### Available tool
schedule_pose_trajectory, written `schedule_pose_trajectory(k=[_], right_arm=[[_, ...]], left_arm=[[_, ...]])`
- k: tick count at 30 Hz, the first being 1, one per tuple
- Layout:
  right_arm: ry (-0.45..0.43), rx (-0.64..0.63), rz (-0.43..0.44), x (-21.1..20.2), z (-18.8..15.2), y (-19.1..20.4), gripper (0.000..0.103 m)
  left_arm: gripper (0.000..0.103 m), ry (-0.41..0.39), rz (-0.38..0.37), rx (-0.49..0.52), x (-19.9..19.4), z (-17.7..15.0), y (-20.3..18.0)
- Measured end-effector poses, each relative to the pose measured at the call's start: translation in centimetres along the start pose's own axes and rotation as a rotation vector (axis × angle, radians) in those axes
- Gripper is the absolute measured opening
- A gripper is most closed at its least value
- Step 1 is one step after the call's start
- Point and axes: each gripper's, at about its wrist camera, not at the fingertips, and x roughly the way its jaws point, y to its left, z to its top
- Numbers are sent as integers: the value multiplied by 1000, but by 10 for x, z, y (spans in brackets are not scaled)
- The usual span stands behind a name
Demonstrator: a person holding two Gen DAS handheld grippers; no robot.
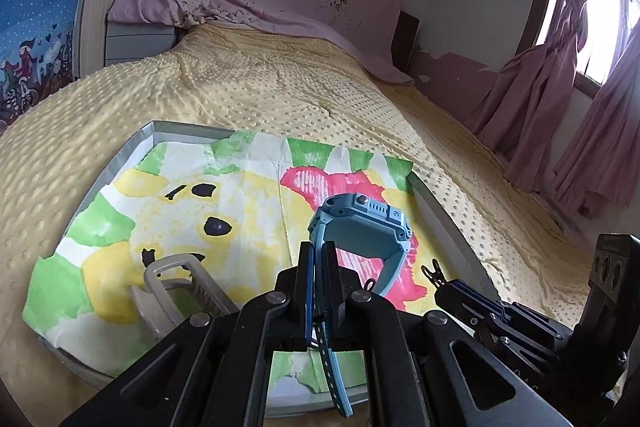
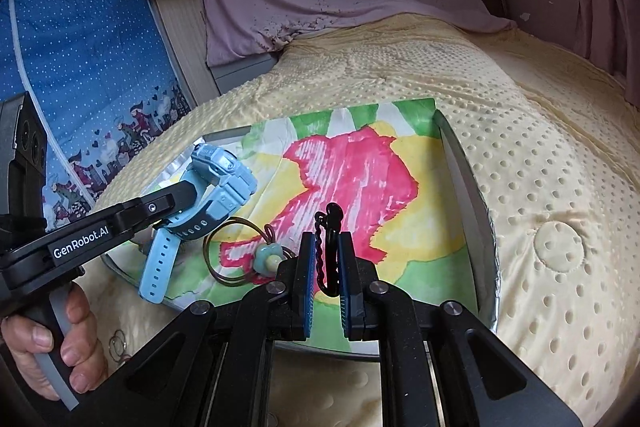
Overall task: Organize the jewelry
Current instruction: 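Lower the watch and black clip into the tray and open both tools, then withdraw both tools from the tray toward the remaining rings and ties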
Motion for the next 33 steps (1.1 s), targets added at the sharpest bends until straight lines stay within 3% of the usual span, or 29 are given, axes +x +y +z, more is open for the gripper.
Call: schedule_pose_trajectory(k=[6,13,16,18,20,23,25,27,30,33], right_arm=[[56,5,-16,17,-5,-1,10],[62,-13,-38,16,-7,-2,11],[43,-15,-44,10,-7,-1,21],[11,-11,-57,-1,-8,-3,42],[-24,-4,-67,-12,-9,-4,46],[-77,5,-91,-30,-11,-8,46],[-114,16,-103,-43,-12,-12,46],[-151,24,-113,-56,-13,-15,54],[-209,38,-116,-77,-16,-17,65],[-272,46,-103,-98,-20,-14,78]], left_arm=[[4,72,27,-2,19,-5,2],[8,91,32,-56,19,-11,13],[9,91,36,-56,16,-13,12],[9,79,38,-47,13,-13,11],[12,67,30,-46,7,-15,10],[31,25,24,-56,-7,-16,9],[68,-24,34,-56,-20,-18,8],[73,-94,42,-47,-36,-18,5],[74,-133,40,-29,-55,-19,2],[90,-189,48,-27,-77,-23,2]])
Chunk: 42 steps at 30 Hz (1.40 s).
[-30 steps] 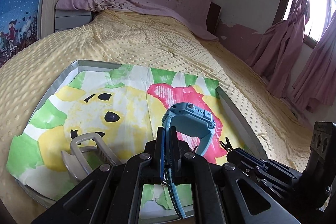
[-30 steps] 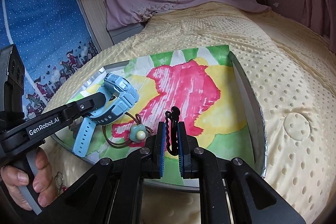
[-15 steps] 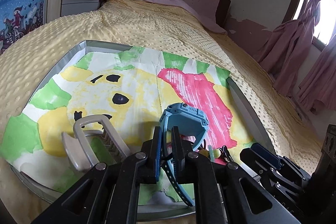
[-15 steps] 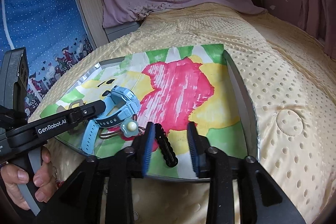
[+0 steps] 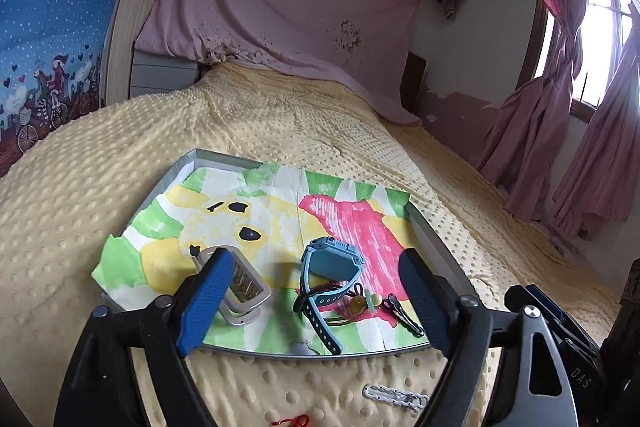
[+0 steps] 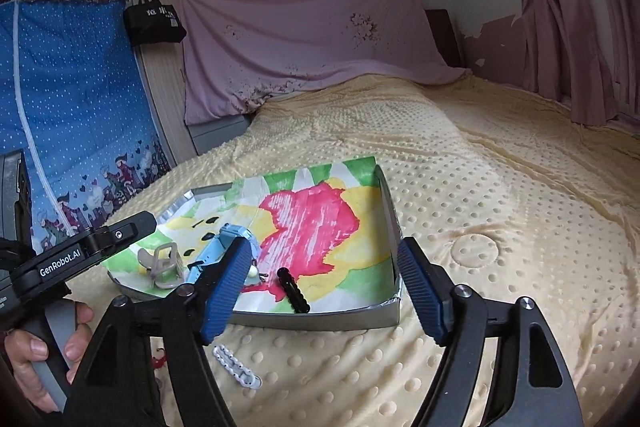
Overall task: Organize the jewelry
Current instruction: 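Withdraw both tools from the tray toward the remaining rings and ties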
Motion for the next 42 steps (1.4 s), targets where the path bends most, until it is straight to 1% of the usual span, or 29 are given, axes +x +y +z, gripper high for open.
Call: schedule_pose_trajectory(k=[1,2,3,4,8,14,18,23,27,32,38,42], right_arm=[[-22,0,3,-8,0,1,81],[-40,-5,4,-15,-1,3,87],[-53,-14,0,-21,-1,5,91],[-65,-21,-6,-27,-2,8,92],[-105,-23,-11,-52,-7,16,102],[-113,-17,6,-82,-15,32,102],[-108,-18,17,-100,-24,44,102],[-96,-41,24,-119,-39,59,102],[-72,-56,28,-125,-50,69,102],[-32,-91,22,-124,-65,81,102],[9,-114,9,-119,-79,88,102],[25,-116,3,-113,-83,91,102]], left_arm=[[96,-25,4,3,-8,0,1],[98,-50,12,11,-17,-1,2],[101,-67,22,18,-23,-2,3],[103,-82,32,24,-31,-4,4],[103,-115,59,24,-57,-12,14],[103,-136,106,30,-96,-28,32],[103,-144,118,49,-121,-36,43],[103,-130,136,73,-142,-47,56],[103,-122,152,91,-149,-56,65],[103,-102,161,81,-154,-69,77],[103,-67,173,90,-150,-80,86],[103,-53,172,95,-147,-83,89]])
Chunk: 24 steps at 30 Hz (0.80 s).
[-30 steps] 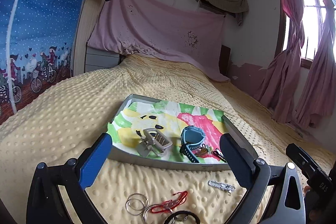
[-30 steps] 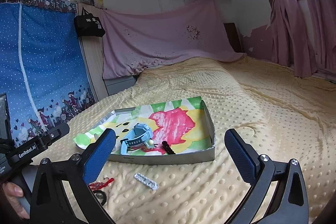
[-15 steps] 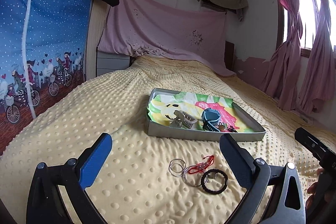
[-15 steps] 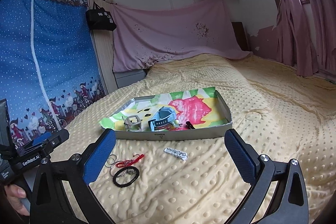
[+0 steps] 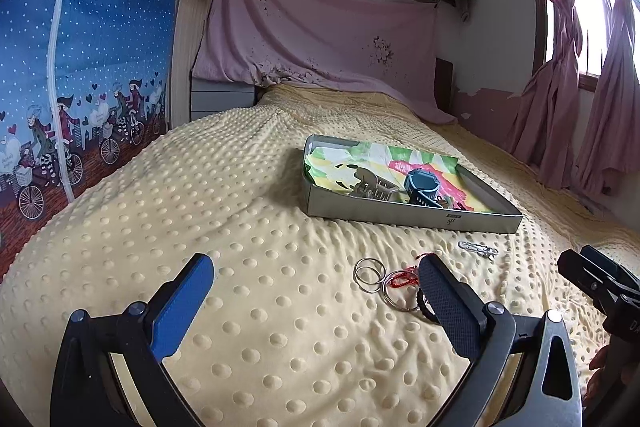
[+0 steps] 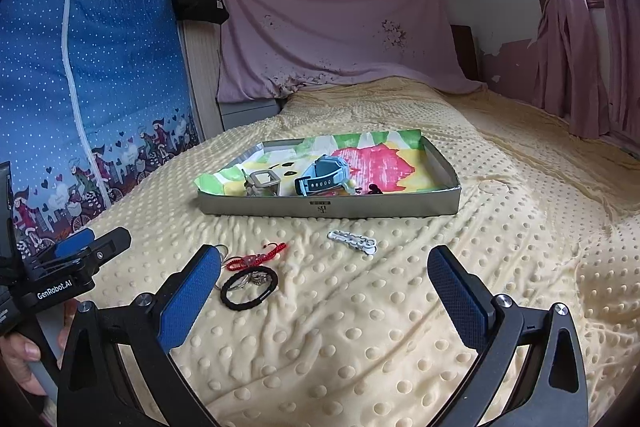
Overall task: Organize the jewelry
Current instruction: 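Withdraw both tools from the tray toward the remaining rings and ties, then grasp the black hair tie with the right tool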
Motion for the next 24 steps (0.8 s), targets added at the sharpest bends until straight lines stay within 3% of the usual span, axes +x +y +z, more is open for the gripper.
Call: schedule_pose_trajectory(k=[5,11,14,16,19,24], right_arm=[[25,-14,6,8,2,6,102],[96,-27,36,27,1,9,99],[130,-48,50,37,0,14,73],[151,-62,66,44,-1,17,69],[179,-89,85,54,-2,23,55],[235,-98,113,74,-7,28,40]], left_arm=[[103,20,-8,19,7,1,1],[103,84,-78,38,26,5,7],[88,113,-120,52,37,4,7],[76,143,-155,50,46,2,7],[61,194,-210,40,60,0,7],[40,252,-284,74,80,-2,-4]])
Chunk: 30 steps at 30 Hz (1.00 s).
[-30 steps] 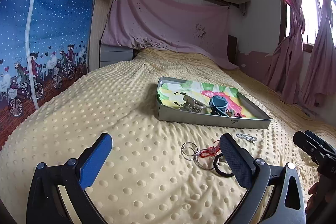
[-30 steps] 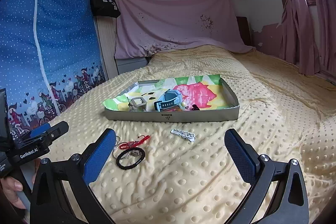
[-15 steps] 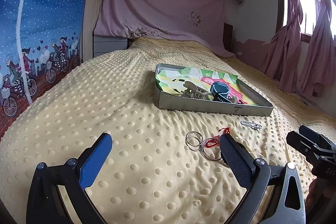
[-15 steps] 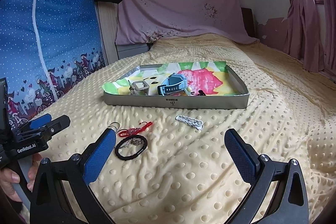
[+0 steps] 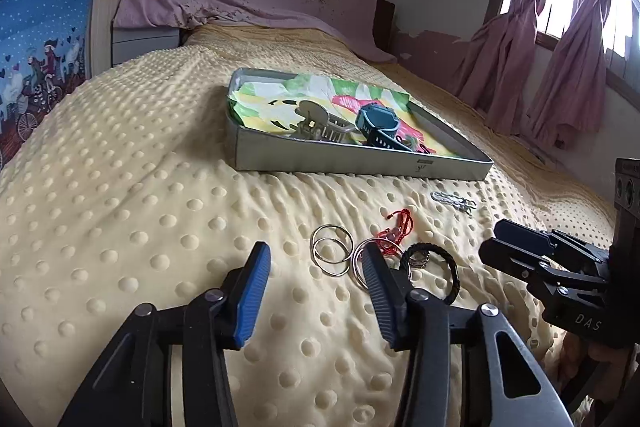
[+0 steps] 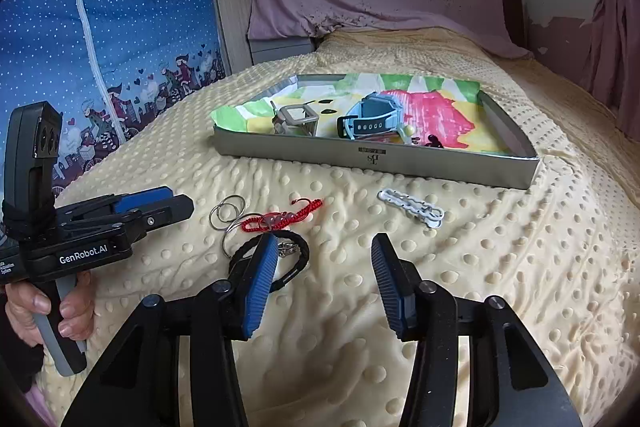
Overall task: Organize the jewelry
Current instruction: 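Grasp the black hair tie with the right tool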
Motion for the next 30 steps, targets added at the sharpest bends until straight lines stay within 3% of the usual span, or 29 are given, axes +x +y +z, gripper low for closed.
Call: schedule_pose_trajectory(k=[2,7,12,15,19,24,30], right_arm=[[19,1,12,8,0,1,33],[50,0,30,21,-3,2,32],[87,-5,40,32,-2,4,28],[120,-8,44,40,-3,5,28],[156,1,49,46,-3,6,26],[174,9,50,47,-5,6,13],[115,53,61,35,-8,-3,5]], left_arm=[[34,31,-12,8,9,2,-1],[24,104,-7,0,32,5,4],[23,142,-34,8,42,5,4],[10,167,-30,26,48,4,-1],[5,166,-42,9,47,5,2],[4,141,-25,29,40,3,-2],[4,89,-15,48,22,5,-5]])
